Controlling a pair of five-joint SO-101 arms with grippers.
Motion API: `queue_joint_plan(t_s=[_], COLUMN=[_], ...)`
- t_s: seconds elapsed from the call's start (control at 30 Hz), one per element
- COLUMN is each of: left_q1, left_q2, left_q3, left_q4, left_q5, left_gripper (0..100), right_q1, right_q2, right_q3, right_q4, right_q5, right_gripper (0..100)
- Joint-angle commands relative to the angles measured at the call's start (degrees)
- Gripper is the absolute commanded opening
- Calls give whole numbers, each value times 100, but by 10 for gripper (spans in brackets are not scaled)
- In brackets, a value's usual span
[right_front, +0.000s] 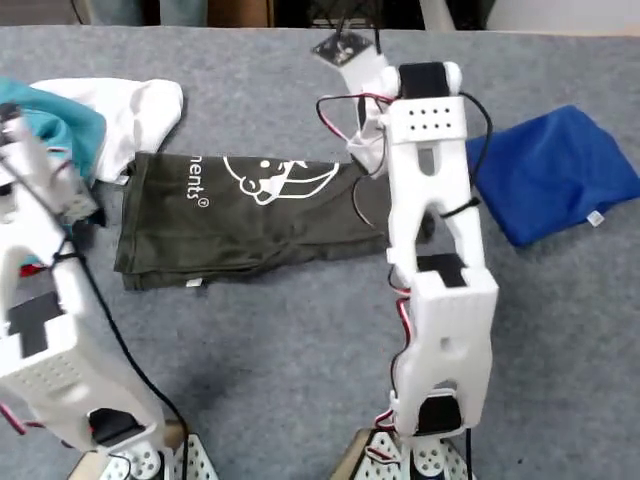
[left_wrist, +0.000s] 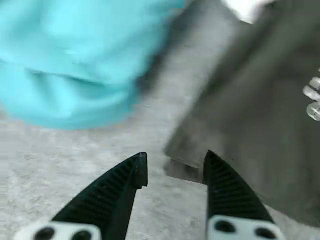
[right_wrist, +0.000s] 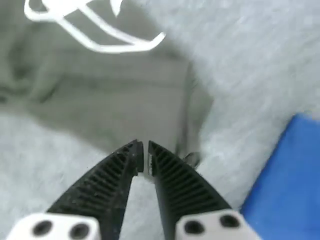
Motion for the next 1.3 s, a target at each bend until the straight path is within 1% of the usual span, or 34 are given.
queue_joint_plan(t_s=[0.0,0.07,0.13,0.23,0.43,0.53,0.57,0.6,0.67,0.83,0.93,1.0,1.07,1.17,1.27], left_q1=[541,629,629,576,541,435,409,391,400,418,409,391,391,303,145], left_q2=[-62,255,703,1600,3490,4220,4325,4325,4097,2866,2189,1899,1916,2400,2980], left_q3=[-75,-136,-312,-884,-3020,-4136,-4382,-4470,-4409,-3459,-3055,-2958,-2985,-3011,-3468], left_q4=[-97,-211,-237,-141,510,949,958,949,949,949,941,923,800,431,334], left_q5=[18,-9,-352,-457,-431,-466,-466,-492,-818,-1530,-1767,-1793,-1793,-1776,-1653], left_gripper=[214,214,214,214,214,214,214,214,213,213,213,214,214,214,215], right_q1=[105,105,105,97,62,70,70,70,70,70,70,70,70,70,79], right_q2=[-629,-752,-866,-989,-1112,-1156,-1165,-1165,-1165,-1156,-1130,-1130,-1130,-1147,-1165], right_q3=[787,1077,1235,1305,1305,1323,1323,1323,1323,1323,1323,1323,1323,1323,1323], right_q4=[9,9,0,0,9,26,26,26,26,26,26,26,26,26,35], right_q5=[-35,-26,-26,-26,-26,-53,-53,-62,-62,-62,-62,-62,-62,-62,-62], right_gripper=[25,25,25,25,24,24,23,23,23,23,23,23,23,22,22])
